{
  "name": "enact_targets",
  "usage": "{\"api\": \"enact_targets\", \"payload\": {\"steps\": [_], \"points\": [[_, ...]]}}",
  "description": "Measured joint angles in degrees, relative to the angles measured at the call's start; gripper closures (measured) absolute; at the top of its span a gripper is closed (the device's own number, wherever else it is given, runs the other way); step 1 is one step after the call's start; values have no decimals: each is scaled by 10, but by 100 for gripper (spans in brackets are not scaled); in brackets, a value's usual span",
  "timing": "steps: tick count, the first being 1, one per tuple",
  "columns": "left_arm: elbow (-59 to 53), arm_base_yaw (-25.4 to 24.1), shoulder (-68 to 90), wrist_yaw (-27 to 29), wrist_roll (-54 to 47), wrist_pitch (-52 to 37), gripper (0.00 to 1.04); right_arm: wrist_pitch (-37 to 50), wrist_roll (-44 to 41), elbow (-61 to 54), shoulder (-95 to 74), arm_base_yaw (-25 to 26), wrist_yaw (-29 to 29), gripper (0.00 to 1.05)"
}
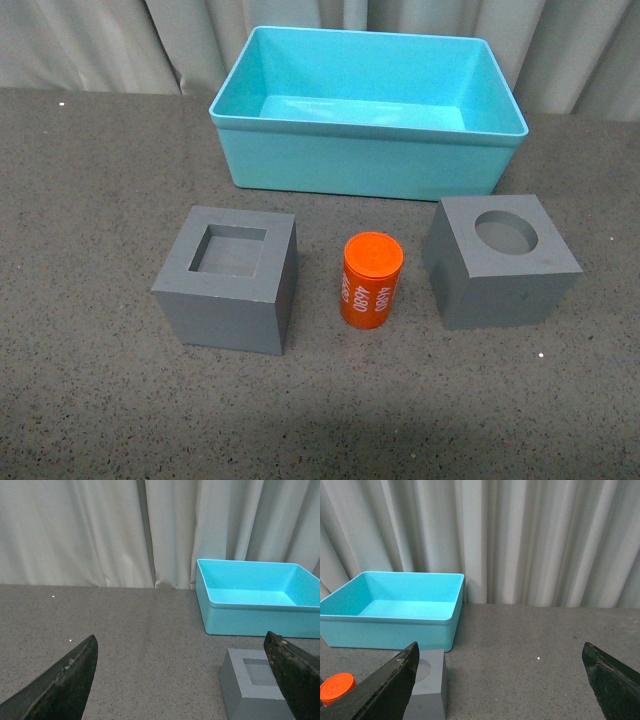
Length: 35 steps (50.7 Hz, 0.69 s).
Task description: Place gray and orange parts in blue box
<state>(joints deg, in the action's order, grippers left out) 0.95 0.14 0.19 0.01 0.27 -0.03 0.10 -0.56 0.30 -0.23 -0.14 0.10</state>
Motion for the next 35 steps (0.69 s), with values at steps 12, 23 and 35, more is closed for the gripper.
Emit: {"api": "enact_targets", "payload": {"steps": [12, 23, 35], "points": [[0, 0, 0, 0, 0, 0, 7, 0, 0, 0, 0, 0, 0, 10], [0, 0, 0, 0, 0, 0, 7, 0, 0, 0, 0, 0, 0, 10], [0, 0, 0, 0, 0, 0, 7, 0, 0, 0, 0, 0, 0, 10]]}}
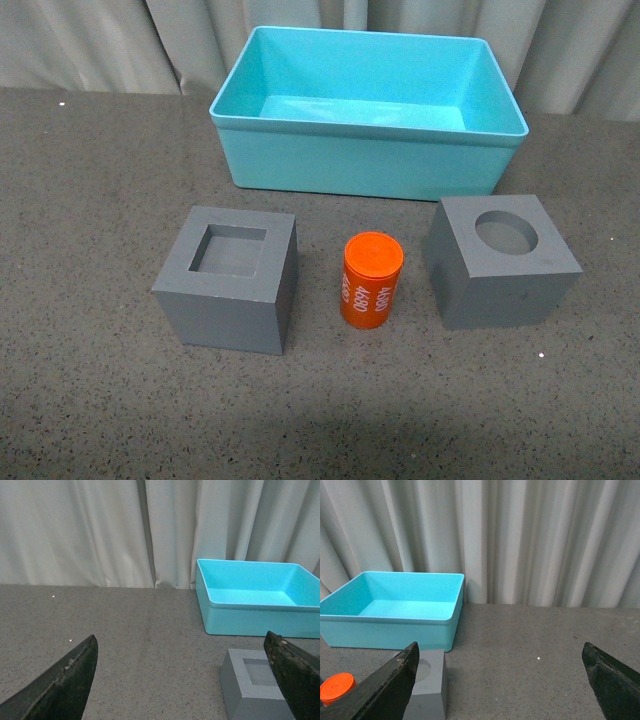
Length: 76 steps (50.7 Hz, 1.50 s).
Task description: Place gray and orange parts in blue box
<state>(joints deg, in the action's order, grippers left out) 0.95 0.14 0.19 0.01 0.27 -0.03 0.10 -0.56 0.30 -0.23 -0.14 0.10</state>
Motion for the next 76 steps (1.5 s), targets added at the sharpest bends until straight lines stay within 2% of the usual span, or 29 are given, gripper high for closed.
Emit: {"api": "enact_targets", "payload": {"steps": [31, 33, 34, 37, 42, 50, 56, 64, 76], "points": [[0, 0, 0, 0, 0, 0, 7, 0, 0, 0, 0, 0, 0, 10], [0, 0, 0, 0, 0, 0, 7, 1, -12, 0, -4, -6, -20, 10], [0, 0, 0, 0, 0, 0, 7, 9, -46, 1, -17, -20, -59, 10], [0, 0, 0, 1, 0, 0, 7, 51, -115, 9, -87, -57, -117, 10], [0, 0, 0, 0, 0, 0, 7, 143, -132, 49, -274, -99, -116, 10], [0, 0, 0, 0, 0, 0, 7, 241, -79, 149, -598, -123, -84, 10], [0, 0, 0, 0, 0, 0, 7, 234, -33, 232, -765, -124, -70, 10], [0, 0, 0, 0, 0, 0, 7, 172, 20, 327, -902, -124, -64, 10], [0, 0, 0, 0, 0, 0, 7, 110, 75, 414, -1007, -128, -56, 10]]}}
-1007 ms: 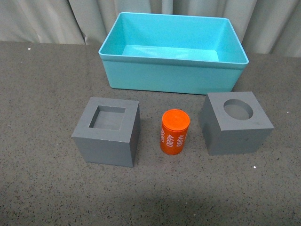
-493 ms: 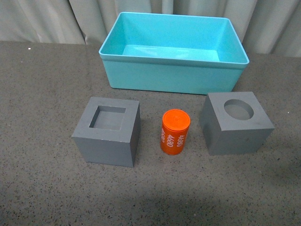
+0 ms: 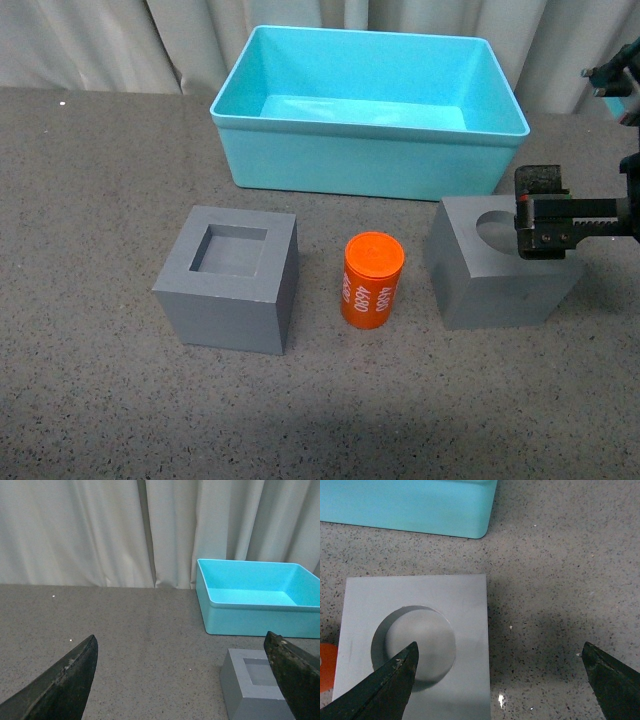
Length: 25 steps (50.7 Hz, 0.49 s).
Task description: Place gray and orange parts in blue box
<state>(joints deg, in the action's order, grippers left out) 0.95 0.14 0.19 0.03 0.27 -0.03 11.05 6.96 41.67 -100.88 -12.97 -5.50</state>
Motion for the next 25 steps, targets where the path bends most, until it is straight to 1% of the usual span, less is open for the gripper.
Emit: {"api": "enact_targets", "payload": {"steps": [1, 3, 4, 13, 15, 21, 25], "points": [[0, 0, 0, 0, 0, 0, 7, -4, 4, 5, -6, -1, 0, 11], [0, 0, 0, 0, 0, 0, 7, -13, 12, 13, -18, -3, 0, 17], [0, 0, 0, 0, 0, 0, 7, -20, 16, 19, -26, -4, 0, 22], [0, 0, 0, 0, 0, 0, 7, -33, 31, 35, -49, -9, -7, 52], [0, 0, 0, 0, 0, 0, 7, -35, 37, 39, -51, -9, -6, 61], [0, 0, 0, 0, 0, 0, 7, -41, 49, 43, -52, -8, 2, 77], [0, 0, 0, 0, 0, 0, 7, -50, 57, 47, -52, -7, 8, 84]]}}
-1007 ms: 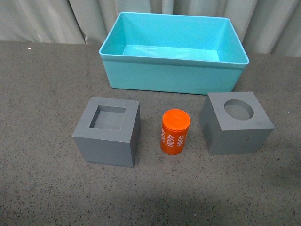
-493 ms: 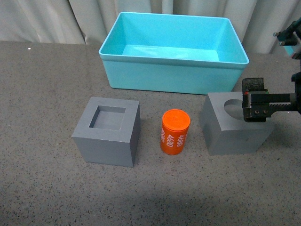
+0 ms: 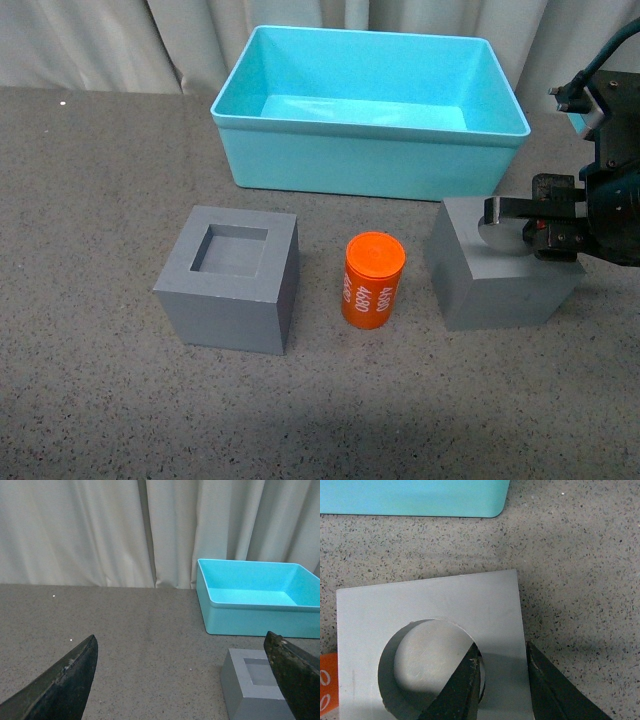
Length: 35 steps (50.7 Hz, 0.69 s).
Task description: Place gray and orange parts in blue box
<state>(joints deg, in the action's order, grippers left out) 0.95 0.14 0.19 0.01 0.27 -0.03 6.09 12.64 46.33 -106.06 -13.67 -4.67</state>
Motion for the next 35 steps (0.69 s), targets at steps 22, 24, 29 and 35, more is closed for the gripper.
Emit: {"api": "enact_targets", "payload": {"steps": [22, 24, 29, 35], "points": [[0, 0, 0, 0, 0, 0, 7, -5, 2, -46, 178, 13, 63, 87], [0, 0, 0, 0, 0, 0, 7, 0, 2, -38, 201, 13, 66, 87], [0, 0, 0, 0, 0, 0, 7, 29, 7, 9, 208, 11, 57, 87], [0, 0, 0, 0, 0, 0, 7, 70, 9, 67, 141, 5, 34, 87]]}}
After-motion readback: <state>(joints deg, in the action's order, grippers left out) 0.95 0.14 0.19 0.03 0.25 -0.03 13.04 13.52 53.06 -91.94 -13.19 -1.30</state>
